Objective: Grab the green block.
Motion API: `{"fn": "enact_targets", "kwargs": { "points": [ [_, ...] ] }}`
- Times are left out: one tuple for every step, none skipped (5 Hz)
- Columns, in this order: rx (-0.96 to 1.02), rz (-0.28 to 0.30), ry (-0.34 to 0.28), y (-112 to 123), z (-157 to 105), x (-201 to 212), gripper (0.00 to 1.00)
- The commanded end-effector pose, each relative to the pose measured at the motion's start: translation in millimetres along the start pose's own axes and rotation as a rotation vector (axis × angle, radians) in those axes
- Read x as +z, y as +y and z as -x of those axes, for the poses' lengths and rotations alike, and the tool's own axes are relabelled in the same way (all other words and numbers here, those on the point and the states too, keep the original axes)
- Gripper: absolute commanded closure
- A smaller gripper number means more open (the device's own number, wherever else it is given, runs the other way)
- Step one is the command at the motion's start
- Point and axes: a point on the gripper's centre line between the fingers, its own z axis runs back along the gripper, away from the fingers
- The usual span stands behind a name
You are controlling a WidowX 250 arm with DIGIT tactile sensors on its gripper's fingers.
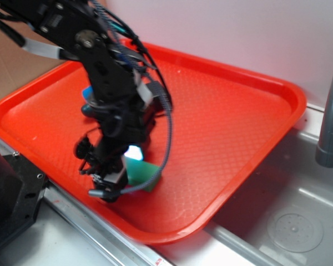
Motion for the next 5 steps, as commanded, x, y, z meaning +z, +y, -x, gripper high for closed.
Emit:
{"fn": "enact_targets", "kwargs": {
  "points": [
    [0.439,0.006,-0.049,27.2,15.3,86.9,1.00],
    [0.689,-0.002,-0.030,39.4,31.0,128.6,1.00],
    [0.936,-0.053,-0.042,37.8,54.6,164.1,1.00],
    [1.077,-0.097,-0.017,39.4,66.5,176.3,1.00],
    [1.070,-0.073,-0.003,43.7,65.9,173.6,1.00]
  ]
}}
